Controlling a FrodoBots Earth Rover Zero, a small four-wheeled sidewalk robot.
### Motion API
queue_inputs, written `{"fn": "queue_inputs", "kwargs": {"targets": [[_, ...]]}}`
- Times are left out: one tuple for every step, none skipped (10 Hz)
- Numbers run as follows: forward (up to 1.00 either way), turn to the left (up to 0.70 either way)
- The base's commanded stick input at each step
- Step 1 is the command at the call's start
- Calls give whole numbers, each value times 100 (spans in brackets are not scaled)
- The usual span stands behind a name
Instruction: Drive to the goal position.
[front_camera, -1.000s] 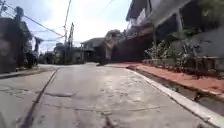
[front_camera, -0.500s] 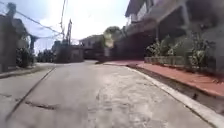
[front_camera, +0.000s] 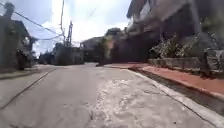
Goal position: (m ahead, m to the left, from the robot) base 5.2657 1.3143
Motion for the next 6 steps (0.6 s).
{"fn": "queue_inputs", "kwargs": {"targets": [[100, 0], [100, 0], [100, 0], [100, 0], [100, 0], [100, 0]]}}
